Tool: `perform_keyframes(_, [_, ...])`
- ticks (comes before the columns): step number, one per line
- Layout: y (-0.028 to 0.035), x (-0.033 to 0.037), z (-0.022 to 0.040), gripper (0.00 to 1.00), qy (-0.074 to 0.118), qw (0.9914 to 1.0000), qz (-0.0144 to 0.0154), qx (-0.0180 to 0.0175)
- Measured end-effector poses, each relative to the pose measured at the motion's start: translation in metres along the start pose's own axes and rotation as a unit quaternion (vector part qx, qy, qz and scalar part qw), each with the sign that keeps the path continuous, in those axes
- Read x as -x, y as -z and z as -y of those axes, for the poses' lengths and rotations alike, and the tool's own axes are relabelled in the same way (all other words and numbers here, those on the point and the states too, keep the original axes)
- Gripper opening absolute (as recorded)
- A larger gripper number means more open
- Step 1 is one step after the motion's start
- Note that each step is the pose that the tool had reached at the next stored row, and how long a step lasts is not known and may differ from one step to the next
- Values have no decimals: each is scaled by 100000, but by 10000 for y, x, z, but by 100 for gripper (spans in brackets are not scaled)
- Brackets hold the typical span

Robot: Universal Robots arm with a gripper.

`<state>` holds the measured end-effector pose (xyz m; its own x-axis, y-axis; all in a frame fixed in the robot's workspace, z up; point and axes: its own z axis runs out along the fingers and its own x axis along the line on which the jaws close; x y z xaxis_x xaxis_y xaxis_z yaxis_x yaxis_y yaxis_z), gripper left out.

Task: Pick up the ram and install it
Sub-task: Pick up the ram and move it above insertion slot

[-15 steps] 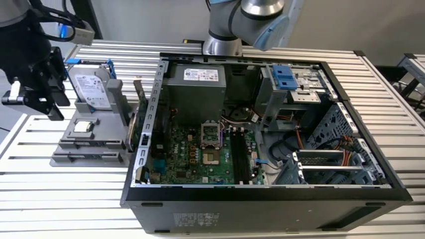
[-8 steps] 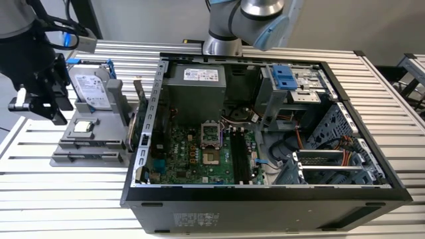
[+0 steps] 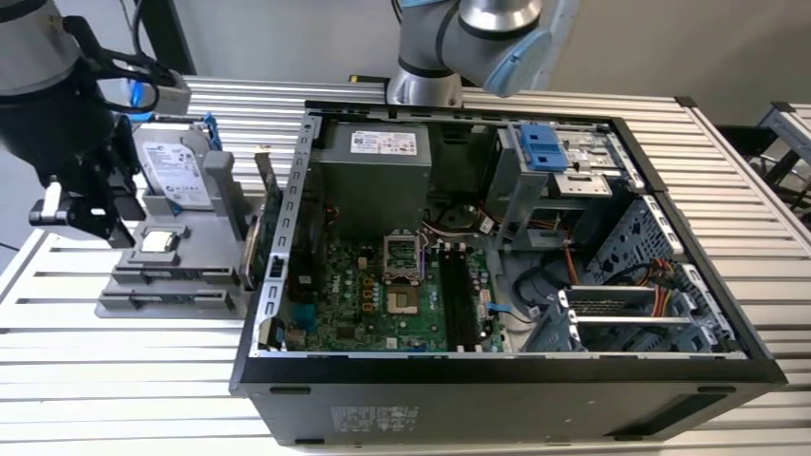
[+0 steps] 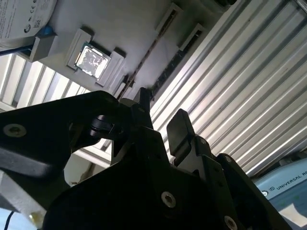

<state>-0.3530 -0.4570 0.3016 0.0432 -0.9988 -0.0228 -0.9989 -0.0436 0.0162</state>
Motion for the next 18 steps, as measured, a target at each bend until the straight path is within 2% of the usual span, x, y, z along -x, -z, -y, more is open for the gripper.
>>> perform_keyframes(18, [-327,-48,4,100,-32,100000,2,-3])
